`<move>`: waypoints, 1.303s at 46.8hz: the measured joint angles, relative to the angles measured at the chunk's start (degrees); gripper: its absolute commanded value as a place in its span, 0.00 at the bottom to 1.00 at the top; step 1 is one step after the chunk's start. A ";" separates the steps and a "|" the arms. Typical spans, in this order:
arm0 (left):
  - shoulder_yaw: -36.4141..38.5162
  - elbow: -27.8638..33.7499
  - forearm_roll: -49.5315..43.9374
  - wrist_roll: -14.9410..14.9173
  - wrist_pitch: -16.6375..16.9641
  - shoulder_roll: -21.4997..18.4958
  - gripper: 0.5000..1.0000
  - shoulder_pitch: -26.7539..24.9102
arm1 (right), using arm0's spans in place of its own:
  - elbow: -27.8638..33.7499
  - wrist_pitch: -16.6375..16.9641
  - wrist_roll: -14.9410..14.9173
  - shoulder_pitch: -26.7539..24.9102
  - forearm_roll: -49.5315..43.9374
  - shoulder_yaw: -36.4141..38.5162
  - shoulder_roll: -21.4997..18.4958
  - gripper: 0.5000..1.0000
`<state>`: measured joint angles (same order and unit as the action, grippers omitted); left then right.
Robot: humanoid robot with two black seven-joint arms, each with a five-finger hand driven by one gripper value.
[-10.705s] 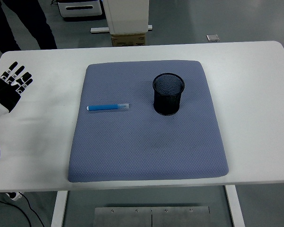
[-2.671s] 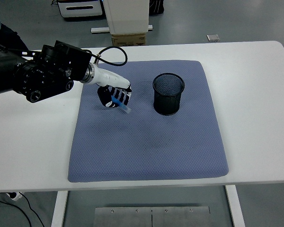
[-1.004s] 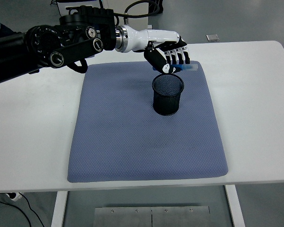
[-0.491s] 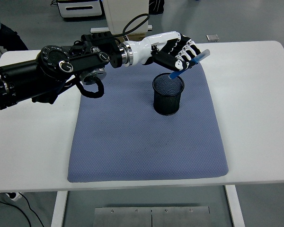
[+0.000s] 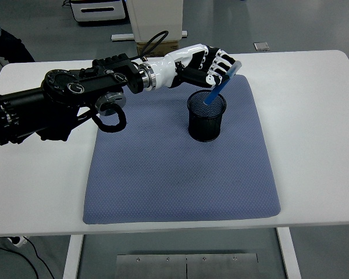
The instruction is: Left hand places marker in pen holder
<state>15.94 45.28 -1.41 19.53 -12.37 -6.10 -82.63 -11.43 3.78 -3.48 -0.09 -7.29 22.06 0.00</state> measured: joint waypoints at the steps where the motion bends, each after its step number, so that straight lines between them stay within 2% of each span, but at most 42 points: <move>1: -0.05 0.00 -0.04 0.00 0.00 -0.03 1.00 -0.04 | 0.00 0.00 0.00 0.02 0.00 0.00 0.00 1.00; 9: -0.28 0.07 -0.15 -0.01 -0.56 -0.51 1.00 -0.32 | 0.00 0.00 -0.02 0.01 0.00 0.00 0.00 1.00; 12: -0.47 0.08 -0.17 -0.02 -0.62 -1.81 1.00 -0.31 | 0.00 0.00 -0.03 0.01 0.00 0.00 0.00 1.00; 19: -3.66 0.07 -0.12 -0.03 -1.71 -5.42 1.00 -0.20 | 0.00 0.00 -0.03 0.00 0.00 0.00 0.00 1.00; 27: -7.59 0.07 -0.08 0.00 -3.58 -11.83 1.00 1.42 | 0.00 0.00 0.00 0.02 0.00 0.01 0.00 1.00; 34: -14.21 0.03 -0.06 -0.01 -5.08 -18.78 1.00 7.31 | 0.01 0.00 0.00 0.00 0.00 0.00 0.00 1.00; 41: -22.74 0.00 -0.07 -0.02 -8.02 -23.98 1.00 16.22 | 0.00 0.00 0.01 0.01 0.00 0.01 0.00 1.00; 53: -34.12 -2.44 -0.17 -0.02 -8.59 -27.15 1.00 29.09 | 0.00 0.00 -0.02 0.01 0.00 0.01 0.00 1.00; 61: -39.46 -3.38 -0.17 -0.02 -8.52 -27.85 1.00 33.76 | 0.00 0.00 0.00 0.03 0.00 0.00 0.00 1.00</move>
<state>-23.52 41.91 -1.59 19.50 -20.89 -33.95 -48.87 -11.43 3.78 -3.48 -0.06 -7.30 22.06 0.00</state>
